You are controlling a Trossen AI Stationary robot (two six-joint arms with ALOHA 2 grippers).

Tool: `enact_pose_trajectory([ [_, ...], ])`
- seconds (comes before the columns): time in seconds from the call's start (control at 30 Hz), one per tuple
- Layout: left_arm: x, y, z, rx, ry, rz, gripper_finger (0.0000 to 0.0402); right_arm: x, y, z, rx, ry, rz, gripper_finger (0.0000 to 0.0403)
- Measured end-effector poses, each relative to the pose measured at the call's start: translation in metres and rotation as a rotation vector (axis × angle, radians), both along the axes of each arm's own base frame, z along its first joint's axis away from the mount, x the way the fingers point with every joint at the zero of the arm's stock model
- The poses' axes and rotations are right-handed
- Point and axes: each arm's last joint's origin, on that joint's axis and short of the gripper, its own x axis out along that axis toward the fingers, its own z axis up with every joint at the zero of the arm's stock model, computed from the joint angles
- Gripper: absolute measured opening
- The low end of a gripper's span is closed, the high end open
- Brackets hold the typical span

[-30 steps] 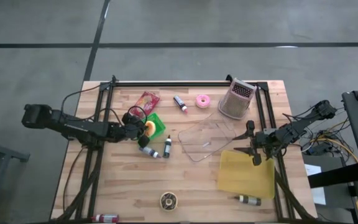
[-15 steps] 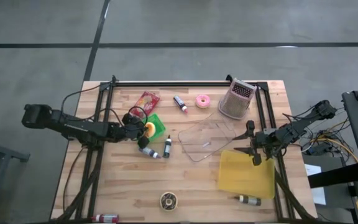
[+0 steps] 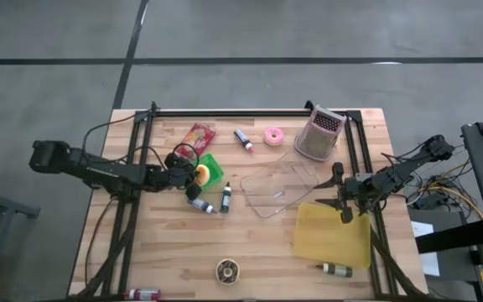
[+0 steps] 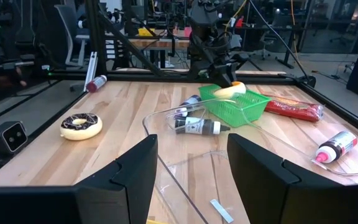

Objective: Pick & Place Food Item
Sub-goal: Put the yellow donut into the green bin, then put the pink donut into the green bin

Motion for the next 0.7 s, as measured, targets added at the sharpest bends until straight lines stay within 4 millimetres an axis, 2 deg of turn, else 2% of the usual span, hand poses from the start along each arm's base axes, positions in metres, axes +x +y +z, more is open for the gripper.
enact_pose_trajectory([
  [0.43,0.007,0.001,0.010,0.052,-0.022,0.009,0.0203,0.000,0.000,0.000,0.000,0.000,0.000,0.0192],
  [0.57,0.008,0.001,0.012,0.060,-0.023,0.007,0.0229,0.000,0.000,0.000,0.000,0.000,0.000,0.0192],
  [0.7,0.009,0.001,0.014,0.076,-0.026,0.017,0.0238,0.000,0.000,0.000,0.000,0.000,0.000,0.0192],
])
